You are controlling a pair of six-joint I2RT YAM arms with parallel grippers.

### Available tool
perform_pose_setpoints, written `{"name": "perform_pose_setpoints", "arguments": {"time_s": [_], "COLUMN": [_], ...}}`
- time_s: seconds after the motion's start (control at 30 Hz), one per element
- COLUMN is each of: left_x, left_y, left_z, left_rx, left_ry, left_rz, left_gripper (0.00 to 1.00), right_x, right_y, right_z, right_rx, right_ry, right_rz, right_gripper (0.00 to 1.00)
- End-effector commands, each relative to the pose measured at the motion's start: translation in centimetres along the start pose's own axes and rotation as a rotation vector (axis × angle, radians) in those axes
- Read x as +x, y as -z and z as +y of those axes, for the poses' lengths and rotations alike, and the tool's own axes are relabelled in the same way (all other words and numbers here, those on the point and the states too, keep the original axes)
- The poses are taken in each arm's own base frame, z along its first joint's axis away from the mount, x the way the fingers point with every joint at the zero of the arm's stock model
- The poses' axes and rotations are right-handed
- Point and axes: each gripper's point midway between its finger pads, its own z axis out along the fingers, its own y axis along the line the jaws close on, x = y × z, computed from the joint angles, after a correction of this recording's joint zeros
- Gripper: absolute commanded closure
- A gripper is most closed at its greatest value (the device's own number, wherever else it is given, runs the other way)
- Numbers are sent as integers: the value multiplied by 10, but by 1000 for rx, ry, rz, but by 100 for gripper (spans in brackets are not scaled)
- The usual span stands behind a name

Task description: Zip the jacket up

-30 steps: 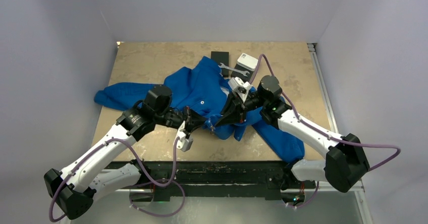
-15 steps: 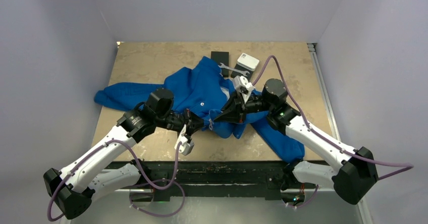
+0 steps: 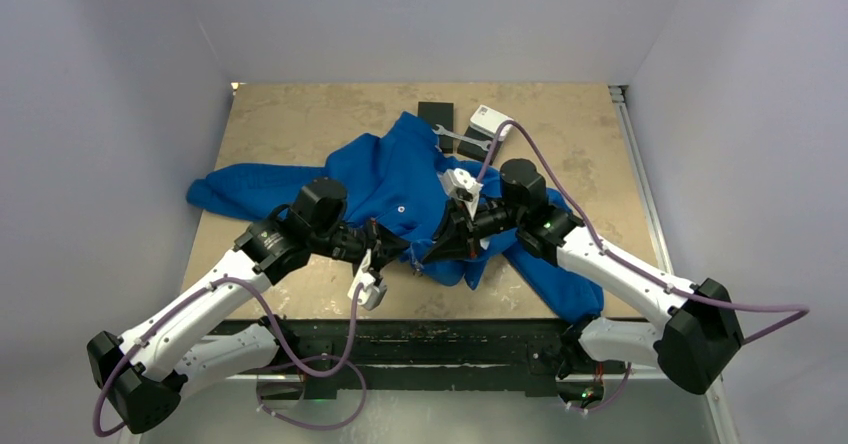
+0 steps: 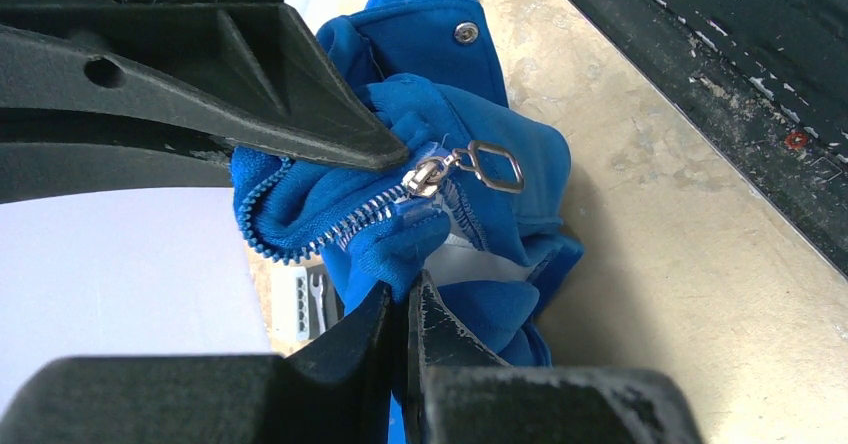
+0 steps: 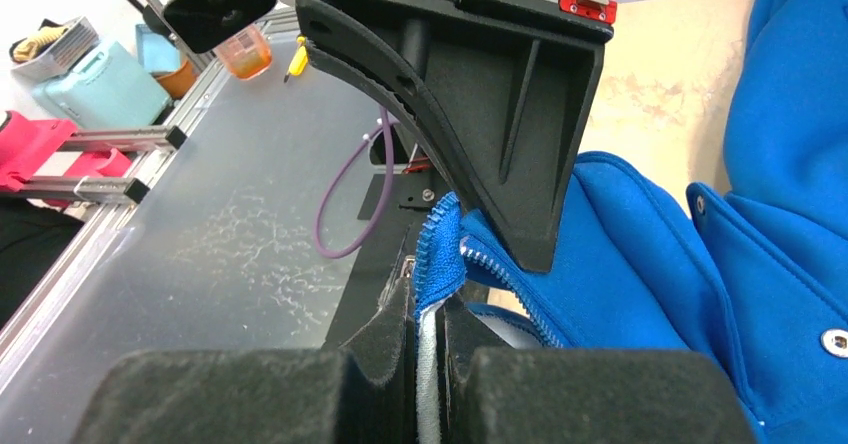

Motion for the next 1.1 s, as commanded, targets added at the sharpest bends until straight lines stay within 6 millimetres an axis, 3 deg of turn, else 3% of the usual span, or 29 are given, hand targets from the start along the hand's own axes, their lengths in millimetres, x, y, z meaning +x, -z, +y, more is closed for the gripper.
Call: {"name": "perform_pose_setpoints", "arguments": {"time_s": [0.0,0.13,0.23,0.57,0.9,1.07], "left_x": [-15,-17,-19,-23,-10,-5], "left_y": [1,2,2,5,-8,-13], "left_z": [10,12,14,23,7,16], "left_rx": [-32,-37,-45,-100,-55,-103], "left_ry": [-57,-36,-10,2,-223,-174], "left_rz": [-54,-58,-66,-72,46,108], "left_gripper": [99,83,80,96,100,100], "right_x": [-27,-45,-51,-44,-31,-22], "right_y": [-1,3,5,5,3,8], "right_z": [-2,-1,1,3,2,7], "right_rx": [26,82,102,92,80,101], "right_ry": [99,146,148,121,35,2], "right_rz": [-42,-132,-178,-159,-136,-104], "right_gripper": [100,100,100,100,100,100]}}
